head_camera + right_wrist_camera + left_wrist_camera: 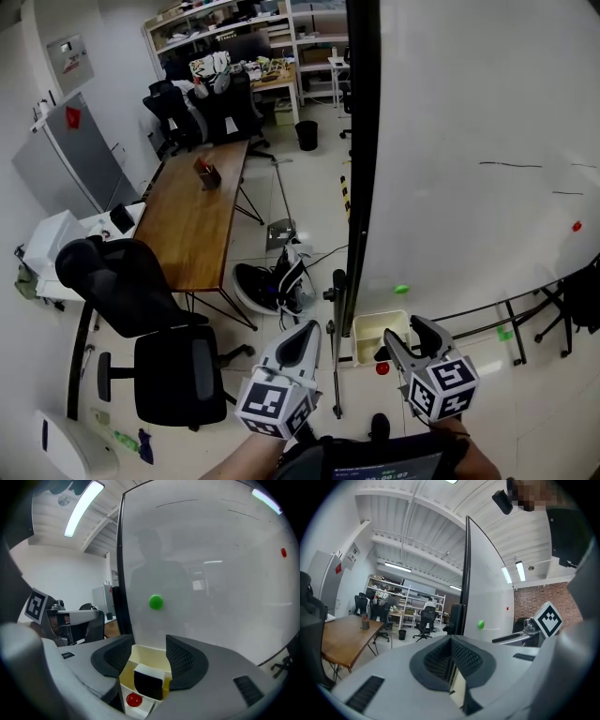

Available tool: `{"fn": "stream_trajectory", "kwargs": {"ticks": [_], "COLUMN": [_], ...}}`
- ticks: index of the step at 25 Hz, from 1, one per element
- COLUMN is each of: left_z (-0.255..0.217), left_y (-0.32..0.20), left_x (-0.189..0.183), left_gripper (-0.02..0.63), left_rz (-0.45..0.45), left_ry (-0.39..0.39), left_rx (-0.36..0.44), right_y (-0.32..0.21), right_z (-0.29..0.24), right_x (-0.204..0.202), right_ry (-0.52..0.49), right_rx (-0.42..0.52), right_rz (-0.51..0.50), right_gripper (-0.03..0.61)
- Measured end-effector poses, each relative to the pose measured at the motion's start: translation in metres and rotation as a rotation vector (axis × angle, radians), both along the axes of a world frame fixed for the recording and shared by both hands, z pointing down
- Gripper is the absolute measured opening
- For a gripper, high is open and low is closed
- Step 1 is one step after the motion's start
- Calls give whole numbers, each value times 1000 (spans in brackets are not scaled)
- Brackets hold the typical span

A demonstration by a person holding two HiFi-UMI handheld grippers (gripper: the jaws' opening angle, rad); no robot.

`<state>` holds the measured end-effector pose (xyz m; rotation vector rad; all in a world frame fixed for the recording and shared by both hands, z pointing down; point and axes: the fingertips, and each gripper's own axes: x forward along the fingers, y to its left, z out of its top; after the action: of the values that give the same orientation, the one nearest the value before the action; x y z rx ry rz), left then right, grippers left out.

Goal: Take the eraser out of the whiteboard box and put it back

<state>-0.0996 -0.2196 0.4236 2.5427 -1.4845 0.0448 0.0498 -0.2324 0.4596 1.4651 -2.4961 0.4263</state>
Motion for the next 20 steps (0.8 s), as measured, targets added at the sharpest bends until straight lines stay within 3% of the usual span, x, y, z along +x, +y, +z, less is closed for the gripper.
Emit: {"fn": "stream_trajectory", "kwargs": {"ticks": [7,20], "left_z": [49,61], "left_y": [4,11], "left_x": [3,12], "left_gripper": [31,31], "left_rz": [16,67], "left_ry": [-18,-25], "left_rx": [-99,-122], "right_y": [8,13], "right_z": [47,79], "right_x": [0,-7], "right_ry": [65,107], "right_rx": [-82,-133], "right_rz": [39,74], "right_gripper": [304,303]}}
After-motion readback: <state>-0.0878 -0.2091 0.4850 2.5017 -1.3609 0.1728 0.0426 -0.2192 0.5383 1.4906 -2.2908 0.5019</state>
